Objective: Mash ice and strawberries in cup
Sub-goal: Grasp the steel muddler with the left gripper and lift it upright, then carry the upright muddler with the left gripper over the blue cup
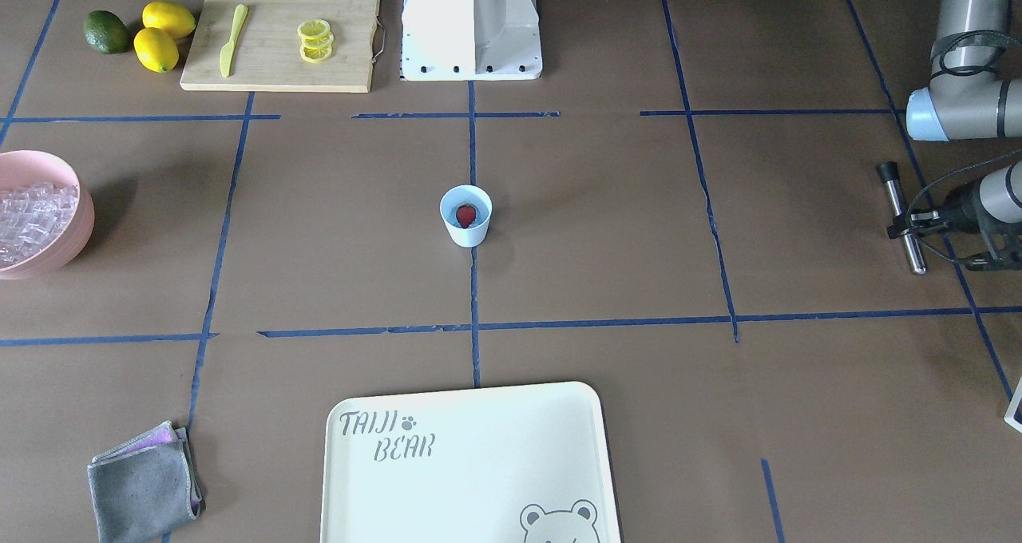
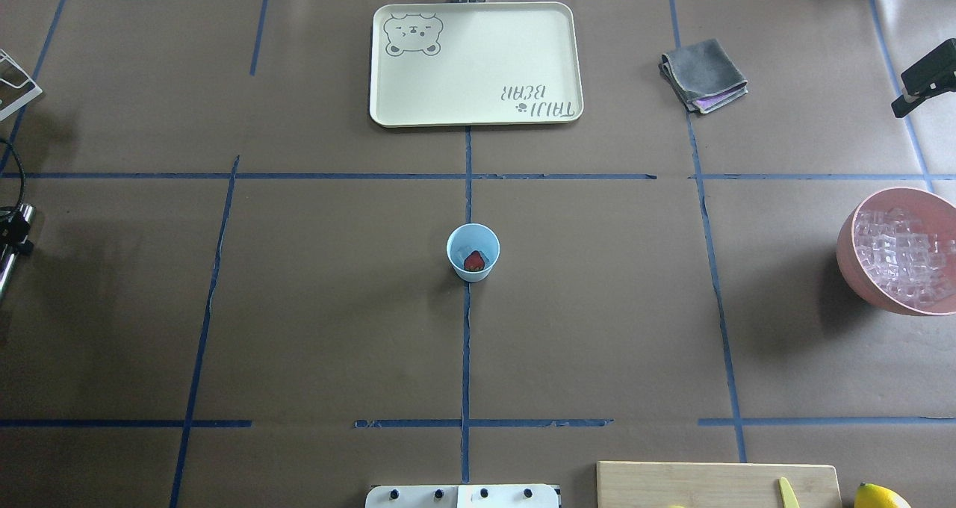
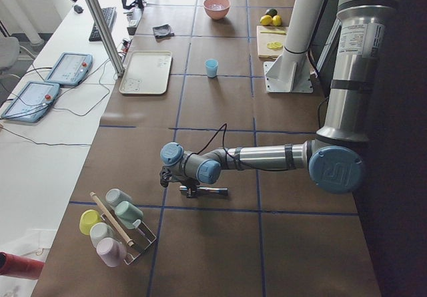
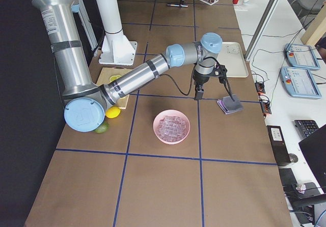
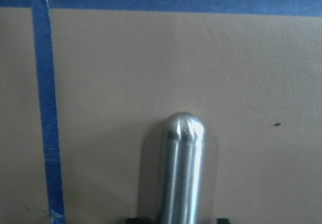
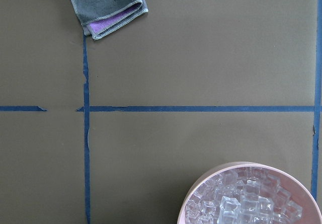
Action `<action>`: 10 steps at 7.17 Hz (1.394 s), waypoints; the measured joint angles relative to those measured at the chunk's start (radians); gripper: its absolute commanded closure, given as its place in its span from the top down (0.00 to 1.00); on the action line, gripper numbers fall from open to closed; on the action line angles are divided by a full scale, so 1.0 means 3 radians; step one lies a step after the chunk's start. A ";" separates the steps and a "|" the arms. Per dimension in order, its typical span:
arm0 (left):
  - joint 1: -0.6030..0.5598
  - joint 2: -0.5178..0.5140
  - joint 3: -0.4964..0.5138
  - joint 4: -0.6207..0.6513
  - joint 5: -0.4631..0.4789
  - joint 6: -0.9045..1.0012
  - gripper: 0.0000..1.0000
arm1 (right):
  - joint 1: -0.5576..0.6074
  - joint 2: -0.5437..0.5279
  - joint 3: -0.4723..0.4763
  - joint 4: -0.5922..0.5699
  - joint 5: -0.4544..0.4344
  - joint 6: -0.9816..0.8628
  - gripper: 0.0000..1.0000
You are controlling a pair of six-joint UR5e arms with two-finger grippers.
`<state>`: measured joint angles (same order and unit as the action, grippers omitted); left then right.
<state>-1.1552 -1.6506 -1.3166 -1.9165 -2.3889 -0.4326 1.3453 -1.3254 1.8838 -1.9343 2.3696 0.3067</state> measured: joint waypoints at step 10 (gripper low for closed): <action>0.0977 -0.1174 -0.1738 -0.0080 0.0519 -0.1158 0.01 | 0.0000 0.0039 0.0048 0.0005 0.0056 0.0005 1.00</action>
<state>-0.8622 -2.0028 -1.8379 -1.9404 -2.2334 -0.7801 1.3453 -1.3135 1.8983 -1.9328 2.3862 0.3082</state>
